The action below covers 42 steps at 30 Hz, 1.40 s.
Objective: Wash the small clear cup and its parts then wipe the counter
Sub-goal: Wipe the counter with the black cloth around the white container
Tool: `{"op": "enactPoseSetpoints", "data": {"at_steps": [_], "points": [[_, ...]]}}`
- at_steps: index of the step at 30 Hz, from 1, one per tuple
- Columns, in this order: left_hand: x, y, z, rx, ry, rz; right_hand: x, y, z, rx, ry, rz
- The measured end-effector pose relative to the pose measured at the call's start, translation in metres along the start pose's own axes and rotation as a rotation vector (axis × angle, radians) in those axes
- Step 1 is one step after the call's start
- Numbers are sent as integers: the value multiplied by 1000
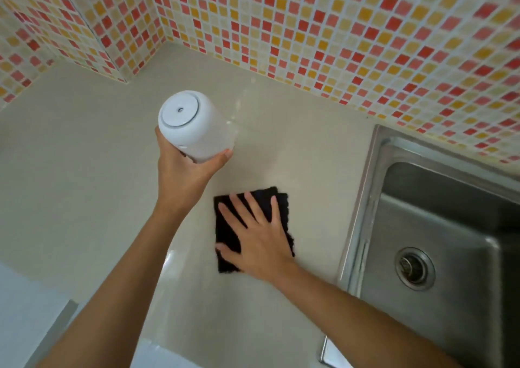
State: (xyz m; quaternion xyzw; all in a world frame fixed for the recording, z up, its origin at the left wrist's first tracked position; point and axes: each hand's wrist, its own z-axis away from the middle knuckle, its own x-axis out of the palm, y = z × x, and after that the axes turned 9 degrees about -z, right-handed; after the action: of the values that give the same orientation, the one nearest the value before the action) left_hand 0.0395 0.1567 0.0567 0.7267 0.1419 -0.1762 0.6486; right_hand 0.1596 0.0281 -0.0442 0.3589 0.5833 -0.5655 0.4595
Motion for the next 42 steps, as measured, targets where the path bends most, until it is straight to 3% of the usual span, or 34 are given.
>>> {"op": "enactPoseSetpoints", "data": {"at_steps": [5,8,12,16,20,23,27,29,33,37,40,42], "points": [[10,-2,-4,12,-13,-8,-52,119,-108,352,23,-2],[8,-8,-4,8,-15,0,-72,158,-139,510,8,-38],[8,-9,-11,20,-61,35,-52,122,-108,533,73,-34],[13,0,-23,30,-158,59,-15,18,-19,385,108,-28],[16,8,-31,69,-234,70,17,-68,55,279,36,-70],[18,5,-33,90,-292,74,16,-51,37,325,64,-60],[14,-3,-31,97,-323,59,-21,30,-48,692,128,-49],[9,-6,-33,108,-330,51,-28,50,-65,783,124,-50],[8,-11,-40,112,-330,38,-6,-3,-31,675,176,-45],[25,-10,-41,90,-356,32,25,-82,37,345,101,-84],[36,-8,-41,108,-371,36,19,-59,52,163,60,-52],[40,-8,-43,122,-367,27,4,-8,31,278,127,-12]]}}
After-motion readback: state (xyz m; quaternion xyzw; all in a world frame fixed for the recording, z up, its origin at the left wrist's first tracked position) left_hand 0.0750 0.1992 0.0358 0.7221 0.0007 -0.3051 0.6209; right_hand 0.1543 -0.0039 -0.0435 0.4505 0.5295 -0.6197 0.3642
